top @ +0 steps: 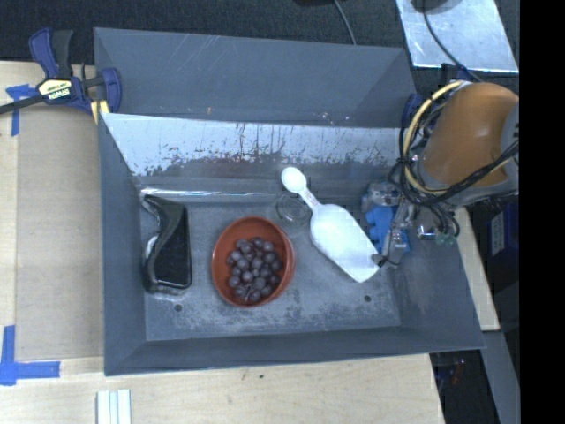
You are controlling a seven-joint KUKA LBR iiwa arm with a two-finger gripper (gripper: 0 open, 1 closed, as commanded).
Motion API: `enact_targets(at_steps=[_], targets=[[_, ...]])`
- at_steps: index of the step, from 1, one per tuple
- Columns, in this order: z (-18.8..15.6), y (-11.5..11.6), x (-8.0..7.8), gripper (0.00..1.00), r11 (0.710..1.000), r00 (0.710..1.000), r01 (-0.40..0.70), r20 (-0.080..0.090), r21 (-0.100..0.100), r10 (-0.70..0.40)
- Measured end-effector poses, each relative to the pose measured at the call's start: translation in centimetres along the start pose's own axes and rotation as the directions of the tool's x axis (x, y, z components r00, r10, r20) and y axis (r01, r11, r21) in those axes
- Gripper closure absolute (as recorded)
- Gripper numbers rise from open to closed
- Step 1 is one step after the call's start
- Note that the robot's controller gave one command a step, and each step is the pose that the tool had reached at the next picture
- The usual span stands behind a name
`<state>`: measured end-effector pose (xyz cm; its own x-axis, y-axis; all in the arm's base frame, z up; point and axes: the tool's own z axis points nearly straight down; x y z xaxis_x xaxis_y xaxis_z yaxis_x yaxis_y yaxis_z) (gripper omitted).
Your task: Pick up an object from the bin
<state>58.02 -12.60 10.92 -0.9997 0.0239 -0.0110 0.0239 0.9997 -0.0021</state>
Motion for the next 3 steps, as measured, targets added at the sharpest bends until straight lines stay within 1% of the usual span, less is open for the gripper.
enact_targets(at_steps=[1, 2, 3], targets=[[4.1, -1.9, 1.1, 0.00, 0.994, 0.994, 0.108, -0.009, -0.005, -0.108], [2.3, -1.4, -0.4, 0.00, 1.000, 1.000, -0.011, 0.005, -0.003, 0.011], [3.7, -2.4, 0.9, 0.00, 0.994, 0.994, 0.111, 0.005, -0.011, -0.111]])
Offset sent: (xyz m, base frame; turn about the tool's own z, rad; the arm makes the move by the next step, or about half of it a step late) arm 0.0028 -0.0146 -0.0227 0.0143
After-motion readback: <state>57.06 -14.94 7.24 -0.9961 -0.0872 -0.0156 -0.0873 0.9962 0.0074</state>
